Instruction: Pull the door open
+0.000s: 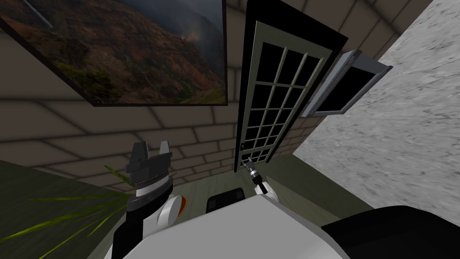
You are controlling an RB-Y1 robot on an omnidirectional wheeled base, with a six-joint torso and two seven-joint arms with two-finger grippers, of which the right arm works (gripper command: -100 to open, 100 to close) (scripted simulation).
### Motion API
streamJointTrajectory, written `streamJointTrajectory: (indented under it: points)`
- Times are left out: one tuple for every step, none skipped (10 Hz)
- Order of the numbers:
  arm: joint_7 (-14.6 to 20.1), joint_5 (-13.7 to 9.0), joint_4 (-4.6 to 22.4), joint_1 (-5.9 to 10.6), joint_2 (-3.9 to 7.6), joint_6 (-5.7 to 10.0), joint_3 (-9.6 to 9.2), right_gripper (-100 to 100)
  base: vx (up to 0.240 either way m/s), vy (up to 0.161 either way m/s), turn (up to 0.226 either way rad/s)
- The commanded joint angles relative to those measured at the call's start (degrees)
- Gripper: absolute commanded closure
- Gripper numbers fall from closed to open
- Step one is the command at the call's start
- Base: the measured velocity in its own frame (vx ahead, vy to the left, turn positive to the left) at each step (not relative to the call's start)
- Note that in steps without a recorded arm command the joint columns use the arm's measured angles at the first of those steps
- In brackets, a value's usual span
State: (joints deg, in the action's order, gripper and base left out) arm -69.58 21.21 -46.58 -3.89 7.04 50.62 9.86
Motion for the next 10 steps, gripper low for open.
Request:
streamJointTrajectory:
  points:
    - [-1.09, -1.85, 1.56, 1.04, 0.28, 0.03, 0.2, -100, 0.065, -0.008, 0.125]
    - [-1.62, -2.9, 2.11, 1.49, 0.4, -0.12, 0.25, -100, 0.07, -0.021, 0.177]
    - [-2.14, -3.95, 2.65, 1.94, 0.51, -0.27, 0.31, -100, 0.073, -0.021, 0.075]
    - [-2.67, -5.0, 3.2, 2.38, 0.62, -0.42, 0.36, -100, 0.078, -0.015, 0.137]
    - [-3.19, -6.03, 3.73, 2.82, 0.71, -0.56, 0.42, -100, 0.076, -0.013, 0.104]
    - [-3.69, -7.02, 4.24, 3.23, 0.78, -0.7, 0.47, -100, 0.071, -0.028, 0.086]
    - [-4.18, -8.0, 4.76, 3.65, 0.85, -0.84, 0.52, -100, 0.07, -0.04, 0.091]
    - [-4.68, -8.99, 5.27, 4.07, 0.92, -0.98, 0.57, -100, 0.069, -0.042, 0.092]
    - [-5.37, -10.34, 5.97, 4.64, 0.99, -1.17, 0.65, -100, 0.082, -0.046, 0.132]
    - [-5.82, -11.24, 6.43, 5.02, 1.03, -1.3, 0.69, -100, 0.084, -0.042, 0.096]
